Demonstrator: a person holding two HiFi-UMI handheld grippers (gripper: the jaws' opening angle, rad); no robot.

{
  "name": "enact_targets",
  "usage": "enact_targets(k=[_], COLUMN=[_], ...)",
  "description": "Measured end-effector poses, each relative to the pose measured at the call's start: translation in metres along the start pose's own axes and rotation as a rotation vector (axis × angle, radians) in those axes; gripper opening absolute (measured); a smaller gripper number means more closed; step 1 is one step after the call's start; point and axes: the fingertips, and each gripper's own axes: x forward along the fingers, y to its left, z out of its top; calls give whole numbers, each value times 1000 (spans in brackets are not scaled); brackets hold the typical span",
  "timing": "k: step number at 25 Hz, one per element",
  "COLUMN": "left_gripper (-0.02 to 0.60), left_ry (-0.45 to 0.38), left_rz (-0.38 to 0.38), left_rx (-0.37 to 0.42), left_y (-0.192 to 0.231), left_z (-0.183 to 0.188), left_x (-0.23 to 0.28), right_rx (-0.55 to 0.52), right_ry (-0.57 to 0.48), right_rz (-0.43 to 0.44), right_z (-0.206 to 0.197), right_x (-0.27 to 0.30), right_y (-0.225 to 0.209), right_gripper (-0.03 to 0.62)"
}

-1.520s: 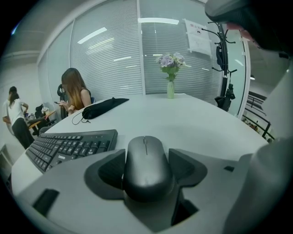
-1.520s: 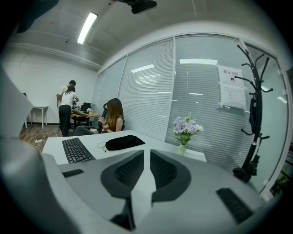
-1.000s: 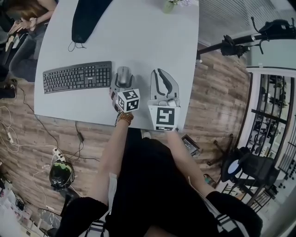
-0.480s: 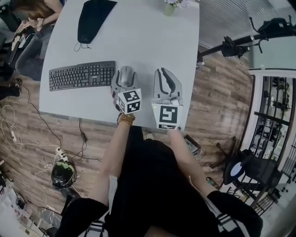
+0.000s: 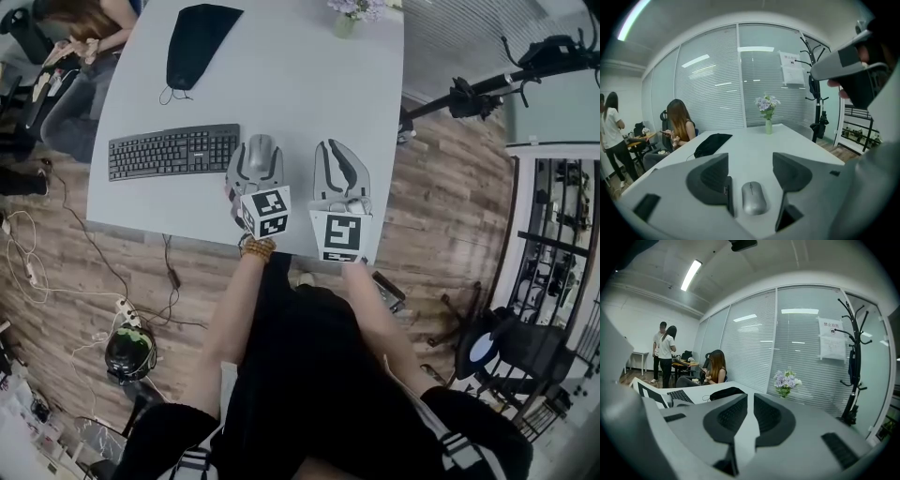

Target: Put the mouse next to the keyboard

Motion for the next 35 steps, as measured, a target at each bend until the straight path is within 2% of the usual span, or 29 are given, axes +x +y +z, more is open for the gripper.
enact_targets(k=[15,35], left_gripper=[298,279], left_ry=[-145,-354], left_rz=[-2,-30], left_rx=[15,30], left_y=[10,17], left_z=[52,139], left_x=[-55,-110], right_rx=[7,40], right_ry=[-49,-188], right_rz=[-7,-29], right_z=[19,74], right_x=[-26,-46], right_y=[13,11], right_gripper=[29,29])
